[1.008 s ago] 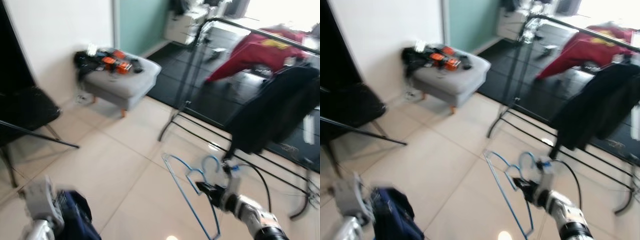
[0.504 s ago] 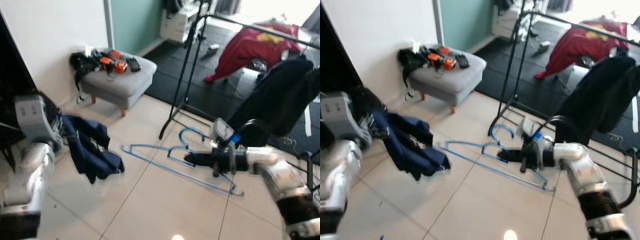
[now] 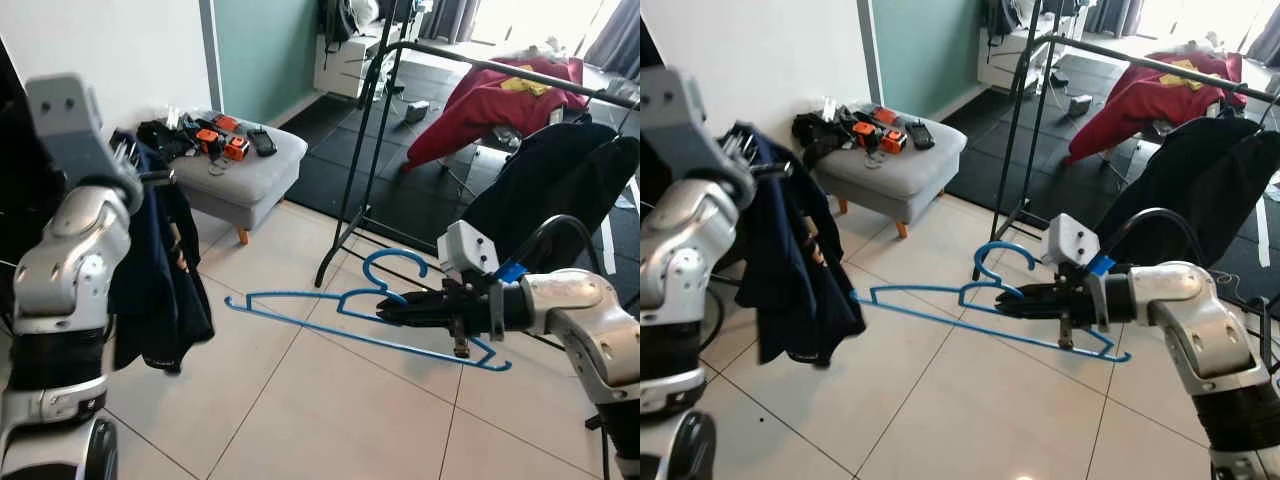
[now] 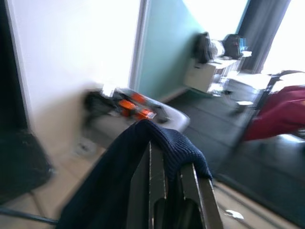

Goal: Hang hanger

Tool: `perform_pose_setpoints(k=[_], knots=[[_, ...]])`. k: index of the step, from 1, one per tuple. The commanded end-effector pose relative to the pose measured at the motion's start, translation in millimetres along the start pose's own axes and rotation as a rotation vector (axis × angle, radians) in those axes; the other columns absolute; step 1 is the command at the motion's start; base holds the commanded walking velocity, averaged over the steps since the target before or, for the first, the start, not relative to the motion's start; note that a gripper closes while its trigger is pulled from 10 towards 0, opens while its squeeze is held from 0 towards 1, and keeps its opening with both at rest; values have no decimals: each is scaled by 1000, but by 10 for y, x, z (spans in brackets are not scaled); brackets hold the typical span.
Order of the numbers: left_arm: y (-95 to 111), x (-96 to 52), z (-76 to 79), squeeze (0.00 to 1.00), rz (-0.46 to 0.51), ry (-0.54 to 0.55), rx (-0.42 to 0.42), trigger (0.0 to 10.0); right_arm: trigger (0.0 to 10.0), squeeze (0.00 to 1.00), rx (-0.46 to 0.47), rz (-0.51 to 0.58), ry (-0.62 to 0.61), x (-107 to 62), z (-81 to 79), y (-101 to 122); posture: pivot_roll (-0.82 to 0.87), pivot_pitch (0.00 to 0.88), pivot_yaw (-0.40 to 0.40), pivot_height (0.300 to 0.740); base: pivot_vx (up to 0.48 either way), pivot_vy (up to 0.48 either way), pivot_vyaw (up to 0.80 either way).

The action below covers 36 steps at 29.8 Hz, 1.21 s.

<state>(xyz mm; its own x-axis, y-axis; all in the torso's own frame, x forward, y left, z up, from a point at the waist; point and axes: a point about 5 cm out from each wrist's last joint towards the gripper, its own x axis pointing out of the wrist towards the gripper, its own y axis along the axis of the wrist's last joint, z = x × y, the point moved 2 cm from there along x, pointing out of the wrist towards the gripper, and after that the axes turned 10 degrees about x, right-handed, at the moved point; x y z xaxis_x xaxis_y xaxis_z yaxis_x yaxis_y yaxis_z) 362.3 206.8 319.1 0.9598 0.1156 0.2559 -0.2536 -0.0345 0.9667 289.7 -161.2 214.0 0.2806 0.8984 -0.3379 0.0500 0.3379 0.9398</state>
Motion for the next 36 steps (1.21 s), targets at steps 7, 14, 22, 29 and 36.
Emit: perform_pose_setpoints(k=[7, 14, 22, 29, 36], knots=[[12, 12, 408, 0, -148, -88, -149, 10000, 10000, 0, -42, 40, -30, 244, -54, 153, -82, 19, -4, 740, 0, 0, 0], [29, -57, 584, 0, -199, -139, -137, 10000, 10000, 0, -43, 105, -136, 351, 60, 263, -73, 20, -5, 740, 0, 0, 0], [60, -93, 604, 0, -204, -142, -84, 10000, 10000, 0, -29, 76, -325, 290, 299, 293, -71, 23, -3, 740, 0, 0, 0], [44, -131, 613, 0, -211, -133, -19, 10000, 10000, 0, -72, 60, -426, 111, 408, 393, -73, 25, 1, 740, 0, 0, 0], [52, -153, 661, 0, -207, -148, -9, 10000, 10000, 0, -101, 63, -482, -24, 478, 494, -77, 27, 2, 740, 0, 0, 0]])
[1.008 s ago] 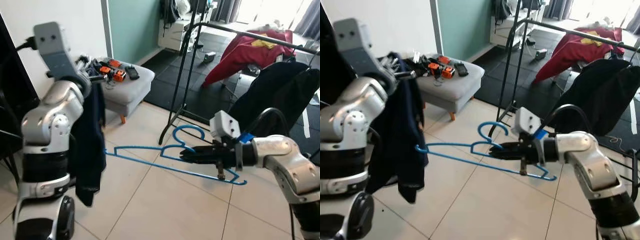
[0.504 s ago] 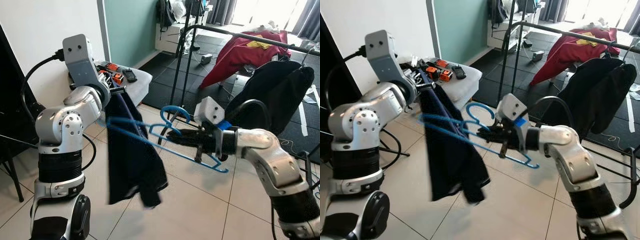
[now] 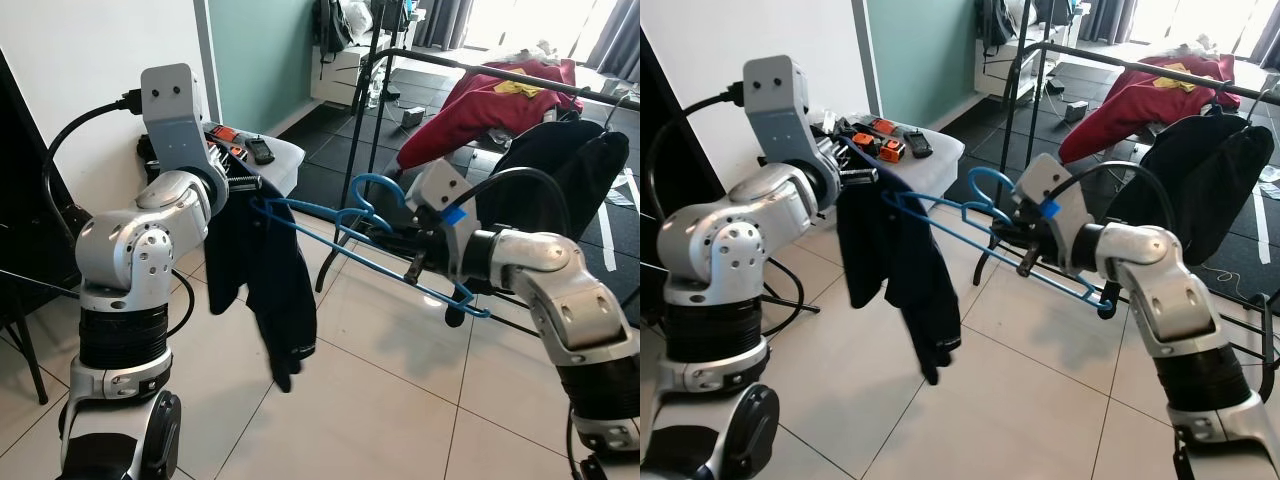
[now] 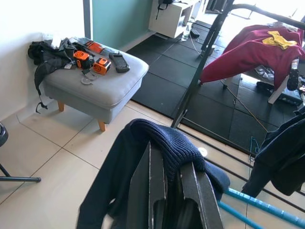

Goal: Hang hanger

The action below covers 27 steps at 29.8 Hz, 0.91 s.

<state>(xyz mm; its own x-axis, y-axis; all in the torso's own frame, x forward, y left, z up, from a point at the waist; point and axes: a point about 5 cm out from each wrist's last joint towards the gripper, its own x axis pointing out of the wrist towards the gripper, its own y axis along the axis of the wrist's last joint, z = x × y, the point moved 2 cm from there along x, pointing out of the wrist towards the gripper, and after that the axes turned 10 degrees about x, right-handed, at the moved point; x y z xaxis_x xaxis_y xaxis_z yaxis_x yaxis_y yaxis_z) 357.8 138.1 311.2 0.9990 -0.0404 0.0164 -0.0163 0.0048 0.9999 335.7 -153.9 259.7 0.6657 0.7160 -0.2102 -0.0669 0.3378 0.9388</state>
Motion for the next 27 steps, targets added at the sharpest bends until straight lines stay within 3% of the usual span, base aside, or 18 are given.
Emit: perform_pose_setpoints(k=[1, 2, 4, 6, 13, 22, 25, 27], knots=[[101, -44, 28, 0, 38, 1, 23, 10000, 10000, 0, -5, 9, -58, -72, 109, 51, -78, 27, 2, 740, 0, 0, 0], [133, -65, 112, 0, 56, -41, 25, 10000, 10000, 0, -4, 19, -62, -67, 114, 73, -75, 27, 2, 740, 0, 0, 0], [133, -65, 112, 0, 56, -41, 25, 10000, 10000, 0, -4, 19, -62, -67, 114, 73, -75, 27, 2, 740, 0, 0, 0], [213, -128, 292, 0, 118, -141, 52, 10000, 10000, 0, 3, 30, -42, -18, 62, 79, -71, 27, 2, 740, 0, 0, 0], [316, -284, 571, 0, 249, -336, 112, 10000, 10000, 0, 13, 38, 1, 41, -25, 86, -70, 28, -1, 740, 0, 0, 0], [261, -265, 570, 0, 250, -339, 167, 10000, 10000, 0, 11, 37, 34, 39, -74, 92, -73, 29, -1, 740, 0, 0, 0], [253, -228, 418, 0, 255, -303, 223, 10000, 10000, 0, 5, 19, 30, -24, -43, 72, -76, 31, 0, 740, 0, 0, 0], [253, -228, 418, 0, 255, -303, 223, 10000, 10000, 0, 5, 19, 30, -24, -43, 72, -76, 31, 0, 740, 0, 0, 0]])
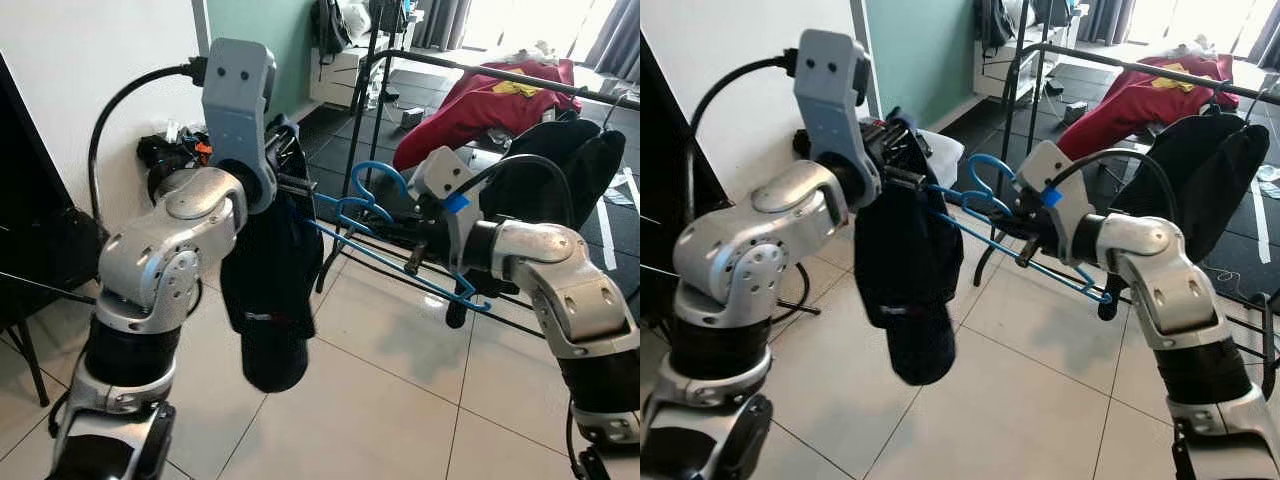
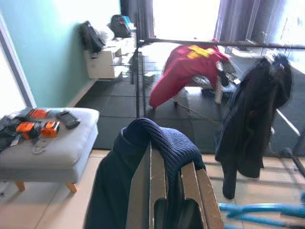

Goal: Hang hanger

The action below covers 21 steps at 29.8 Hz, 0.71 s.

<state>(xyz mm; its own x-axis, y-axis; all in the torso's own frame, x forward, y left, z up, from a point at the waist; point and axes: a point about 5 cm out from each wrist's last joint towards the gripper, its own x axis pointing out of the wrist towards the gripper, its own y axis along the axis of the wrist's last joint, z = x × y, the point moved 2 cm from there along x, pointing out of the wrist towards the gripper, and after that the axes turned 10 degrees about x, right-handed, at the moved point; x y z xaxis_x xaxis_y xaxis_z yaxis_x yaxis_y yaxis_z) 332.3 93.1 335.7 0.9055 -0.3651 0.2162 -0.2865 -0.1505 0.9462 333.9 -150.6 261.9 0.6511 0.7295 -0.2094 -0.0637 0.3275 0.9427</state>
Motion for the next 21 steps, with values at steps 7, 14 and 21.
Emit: perform_pose_setpoints(k=[7, 14, 21], knots=[[4, -121, -264, 0, 41, -27, 106, 10000, 10000, 0, -18, -40, 17, -146, 30, -48, -77, 34, -1, 740, 0, 0, 0], [83, -342, 95, 0, 153, -350, 102, 10000, 10000, 0, -8, -43, -37, -111, 108, -55, -74, 36, -4, 740, 0, 0, 0], [56, -361, 136, 0, 150, -386, 108, 10000, 10000, 0, -1, -30, -88, -124, 186, -27, -76, 36, -4, 740, 0, 0, 0]])
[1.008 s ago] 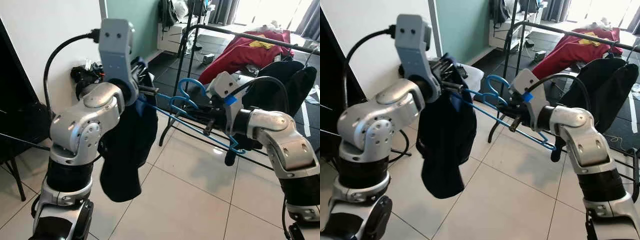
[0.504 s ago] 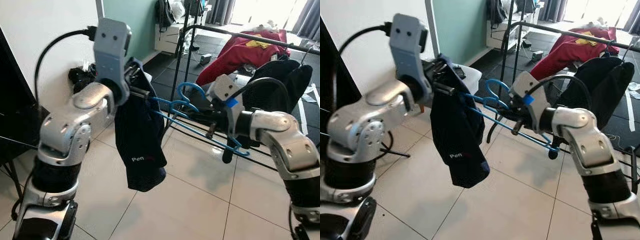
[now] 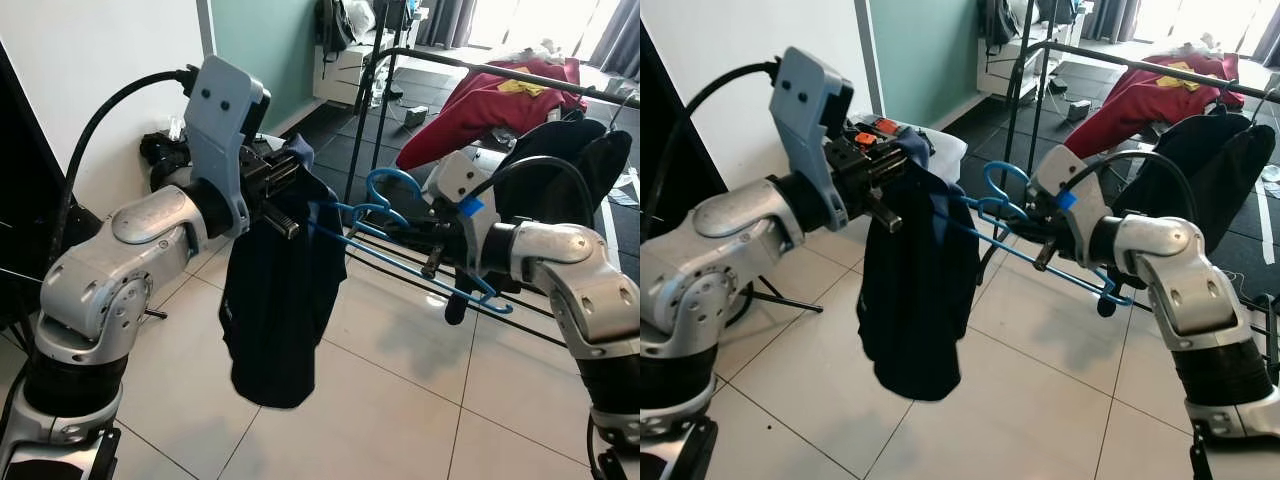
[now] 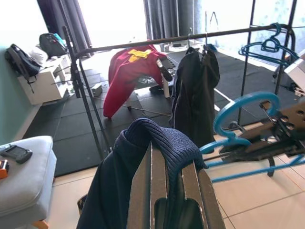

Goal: Hang hanger

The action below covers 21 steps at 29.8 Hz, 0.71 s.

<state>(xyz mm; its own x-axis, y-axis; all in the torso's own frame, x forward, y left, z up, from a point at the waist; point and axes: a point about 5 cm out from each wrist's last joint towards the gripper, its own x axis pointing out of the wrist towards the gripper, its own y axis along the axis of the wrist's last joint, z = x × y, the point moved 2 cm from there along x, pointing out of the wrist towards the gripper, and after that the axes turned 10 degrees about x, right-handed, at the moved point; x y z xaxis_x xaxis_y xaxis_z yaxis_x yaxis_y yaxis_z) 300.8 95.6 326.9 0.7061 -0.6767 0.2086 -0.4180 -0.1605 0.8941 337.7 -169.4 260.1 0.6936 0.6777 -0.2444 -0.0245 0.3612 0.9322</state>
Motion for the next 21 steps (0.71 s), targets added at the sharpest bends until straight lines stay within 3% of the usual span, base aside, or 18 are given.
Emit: perform_pose_setpoints(k=[1, 5, 7, 8, 9, 12, 13, 21], knots=[[61, -26, 47, 0, 32, -32, 27, 10000, 10000, 0, -5, 23, -33, -15, 49, 54, -76, 36, -4, 740, 0, 0, 0], [52, -29, 41, 0, 29, -38, 36, 10000, 10000, 0, -3, 32, -22, -20, 40, 67, -77, 37, -3, 740, 0, 0, 0], [16, -44, -2, 0, 7, -34, 83, 10000, 10000, 0, 11, 68, 108, -79, -106, 106, -78, 39, -3, 740, 0, 0, 0], [16, -44, -2, 0, 7, -34, 83, 10000, 10000, 0, 11, 68, 108, -79, -106, 106, -78, 39, -3, 740, 0, 0, 0], [-14, -75, -73, 0, -15, -19, 125, 10000, 10000, 0, 23, 67, 213, -178, -194, 91, -77, 39, -4, 740, 0, 0, 0], [-36, -107, -147, 0, -35, 1, 161, 10000, 10000, 0, 29, 57, 295, -274, -253, 66, -77, 39, -4, 740, 0, 0, 0], [-43, -154, -226, 0, -48, 19, 194, 10000, 10000, 0, 43, 38, 355, -378, -269, 37, -78, 39, -5, 740, 0, 0, 0], [-47, -224, -322, 0, -69, 40, 238, 10000, 10000, 0, 61, 8, 420, -522, -264, 12, -79, 40, -6, 740, 0, 0, 0]])
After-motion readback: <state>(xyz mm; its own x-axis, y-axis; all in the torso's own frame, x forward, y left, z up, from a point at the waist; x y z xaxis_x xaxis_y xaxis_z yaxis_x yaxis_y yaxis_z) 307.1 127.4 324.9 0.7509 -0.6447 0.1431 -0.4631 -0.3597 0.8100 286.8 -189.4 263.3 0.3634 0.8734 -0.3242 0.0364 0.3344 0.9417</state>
